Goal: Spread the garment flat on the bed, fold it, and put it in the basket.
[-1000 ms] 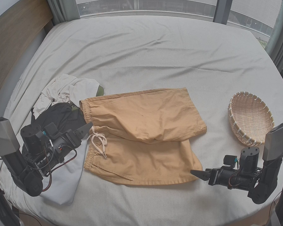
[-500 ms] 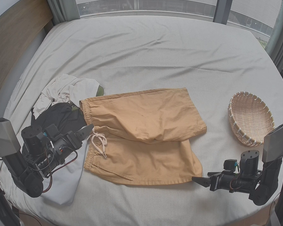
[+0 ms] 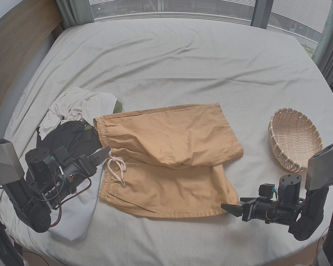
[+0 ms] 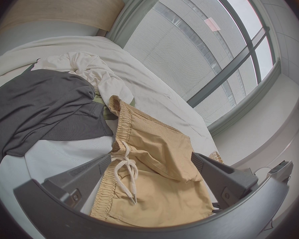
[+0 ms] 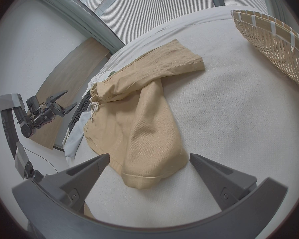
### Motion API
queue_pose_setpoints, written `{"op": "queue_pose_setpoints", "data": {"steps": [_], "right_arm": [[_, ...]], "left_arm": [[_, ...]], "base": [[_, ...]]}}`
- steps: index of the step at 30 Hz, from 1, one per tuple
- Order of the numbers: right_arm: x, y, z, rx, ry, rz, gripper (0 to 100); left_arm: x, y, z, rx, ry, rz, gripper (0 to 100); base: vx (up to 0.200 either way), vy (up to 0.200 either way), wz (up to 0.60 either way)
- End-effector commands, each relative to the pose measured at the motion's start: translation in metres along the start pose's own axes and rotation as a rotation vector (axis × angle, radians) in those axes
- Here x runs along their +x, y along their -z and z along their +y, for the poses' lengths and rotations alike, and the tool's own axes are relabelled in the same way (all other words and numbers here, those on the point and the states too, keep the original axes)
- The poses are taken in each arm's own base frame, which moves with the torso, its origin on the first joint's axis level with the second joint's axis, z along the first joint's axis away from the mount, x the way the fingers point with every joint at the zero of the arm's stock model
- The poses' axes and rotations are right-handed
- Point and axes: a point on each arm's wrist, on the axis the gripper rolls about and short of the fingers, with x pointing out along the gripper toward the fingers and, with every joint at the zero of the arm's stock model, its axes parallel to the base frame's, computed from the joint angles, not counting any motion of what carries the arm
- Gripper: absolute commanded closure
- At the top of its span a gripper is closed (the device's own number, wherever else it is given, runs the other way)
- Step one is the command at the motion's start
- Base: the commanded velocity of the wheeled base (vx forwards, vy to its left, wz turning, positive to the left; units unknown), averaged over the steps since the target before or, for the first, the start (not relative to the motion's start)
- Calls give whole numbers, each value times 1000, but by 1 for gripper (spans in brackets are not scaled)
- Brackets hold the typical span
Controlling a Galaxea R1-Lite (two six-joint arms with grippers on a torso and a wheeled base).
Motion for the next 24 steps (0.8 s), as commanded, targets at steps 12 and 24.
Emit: {"op": "queue_pose_setpoints", "data": {"steps": [12, 24], "right_arm": [[-12, 19, 32, -44, -85, 95, 100], [-20, 31, 48, -57, -117, 147, 100]], "left_arm": [[0, 0, 1, -1, -3, 1, 0], [-1, 1, 1, -2, -8, 5, 0]], "base": [[0, 0, 0], [0, 0, 0]]}}
